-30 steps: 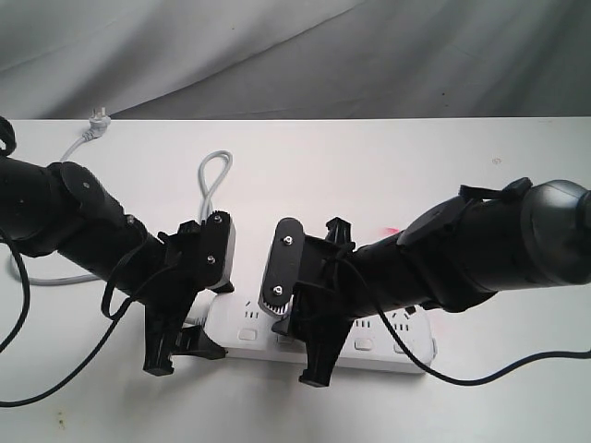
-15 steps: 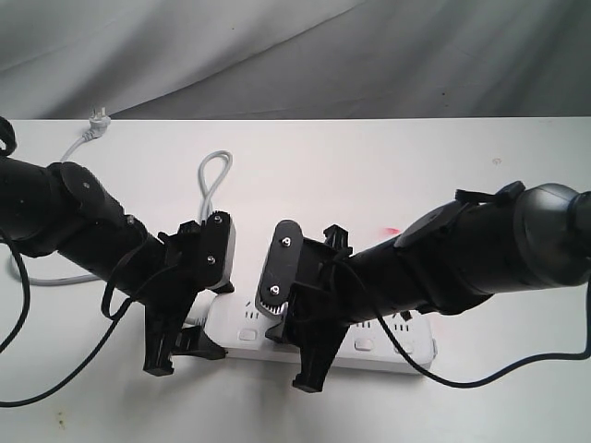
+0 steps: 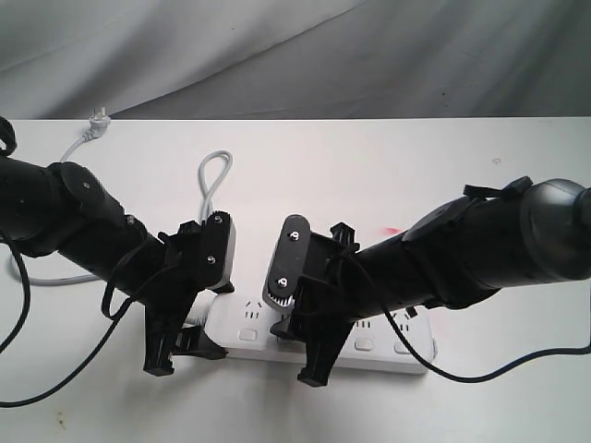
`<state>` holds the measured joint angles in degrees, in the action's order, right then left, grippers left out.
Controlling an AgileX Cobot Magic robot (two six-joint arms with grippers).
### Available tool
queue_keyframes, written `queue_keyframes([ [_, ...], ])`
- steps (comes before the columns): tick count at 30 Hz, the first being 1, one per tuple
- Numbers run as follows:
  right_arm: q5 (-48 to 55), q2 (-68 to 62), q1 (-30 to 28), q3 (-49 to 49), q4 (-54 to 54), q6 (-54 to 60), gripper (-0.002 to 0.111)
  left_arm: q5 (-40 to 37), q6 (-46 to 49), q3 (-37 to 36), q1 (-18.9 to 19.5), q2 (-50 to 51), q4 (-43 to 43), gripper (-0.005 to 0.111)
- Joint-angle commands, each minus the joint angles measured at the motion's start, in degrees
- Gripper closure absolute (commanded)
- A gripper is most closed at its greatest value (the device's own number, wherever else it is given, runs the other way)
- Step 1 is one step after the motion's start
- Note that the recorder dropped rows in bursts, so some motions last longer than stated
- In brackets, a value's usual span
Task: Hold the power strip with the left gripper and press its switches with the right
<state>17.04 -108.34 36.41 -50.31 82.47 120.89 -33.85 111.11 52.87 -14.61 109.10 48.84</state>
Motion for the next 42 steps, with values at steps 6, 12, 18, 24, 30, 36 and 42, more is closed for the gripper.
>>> queue_keyframes([
  [6,-2.44,-1.58,-0.6,1.24,-1.9,0.48,0.061,-0.53,0.36,0.14,-0.27,0.36,-0.02,0.04],
  [12,-2.44,8.25,-0.6,1.24,-1.78,-1.71,0.061,-0.53,0.36,0.14,-0.27,0.36,-0.02,0.04],
  [18,-2.81,12.26,-1.1,2.55,-1.78,-3.59,0.061,-0.53,0.36,0.14,-0.27,0.36,-0.02,0.04],
  [24,-3.08,12.15,-2.53,7.11,-3.03,-3.59,0.061,-0.53,0.36,0.14,-0.27,0.36,-0.02,0.04],
  [30,-3.8,11.91,-2.53,7.23,-3.03,-3.59,0.061,-0.53,0.36,0.14,-0.27,0.36,-0.02,0.04],
  [36,-4.4,11.11,-2.53,7.23,-3.03,-3.59,0.061,-0.53,0.36,0.14,-0.27,0.36,-0.02,0.04],
  [42,-4.05,8.06,-2.53,7.13,-2.93,-3.11,0.061,-0.53,0.36,0.14,-0.27,0.36,-0.02,0.04],
])
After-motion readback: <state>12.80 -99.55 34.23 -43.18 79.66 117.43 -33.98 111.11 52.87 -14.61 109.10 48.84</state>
